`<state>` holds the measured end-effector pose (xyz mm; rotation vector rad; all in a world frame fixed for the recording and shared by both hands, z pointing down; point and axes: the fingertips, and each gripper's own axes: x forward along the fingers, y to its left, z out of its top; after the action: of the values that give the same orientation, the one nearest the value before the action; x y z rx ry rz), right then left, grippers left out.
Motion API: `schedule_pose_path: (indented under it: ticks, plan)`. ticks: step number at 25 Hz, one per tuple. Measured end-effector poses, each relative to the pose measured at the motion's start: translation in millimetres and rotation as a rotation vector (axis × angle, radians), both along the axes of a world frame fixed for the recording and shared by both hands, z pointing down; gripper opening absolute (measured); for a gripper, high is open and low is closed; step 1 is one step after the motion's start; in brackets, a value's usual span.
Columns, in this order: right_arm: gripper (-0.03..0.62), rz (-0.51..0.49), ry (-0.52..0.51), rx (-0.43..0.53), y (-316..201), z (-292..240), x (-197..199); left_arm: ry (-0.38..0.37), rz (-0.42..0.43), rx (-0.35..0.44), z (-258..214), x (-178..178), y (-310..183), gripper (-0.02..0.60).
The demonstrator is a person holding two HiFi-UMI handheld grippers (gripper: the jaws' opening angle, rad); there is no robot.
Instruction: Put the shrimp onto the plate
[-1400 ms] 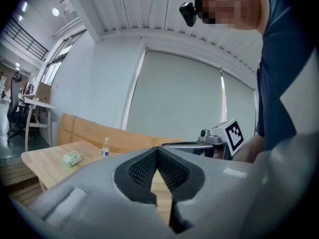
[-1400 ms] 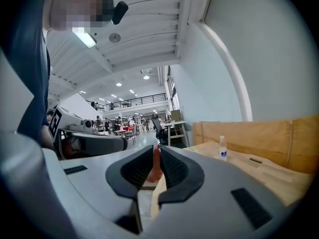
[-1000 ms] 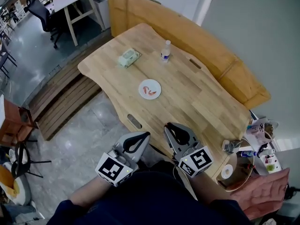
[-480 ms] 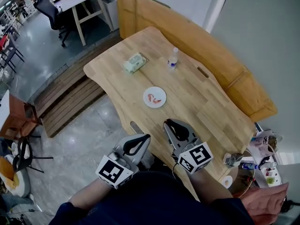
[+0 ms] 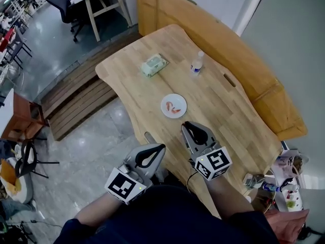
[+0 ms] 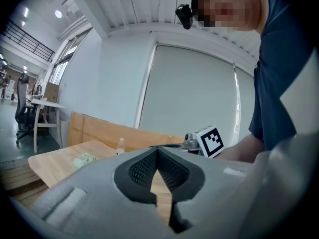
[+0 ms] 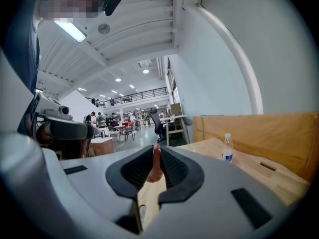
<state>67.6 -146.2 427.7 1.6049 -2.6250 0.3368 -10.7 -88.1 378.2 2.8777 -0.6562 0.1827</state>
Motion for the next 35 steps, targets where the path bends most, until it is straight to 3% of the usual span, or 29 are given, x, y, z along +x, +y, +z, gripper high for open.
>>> schedule_pose_path:
  ticks: [35]
  plan:
    - [0.052,0.058,0.143,-0.292,-143.8,196.8,35.6,-0.043,-0.116,-0.058,27.4,-19.1,-52.4,0.004]
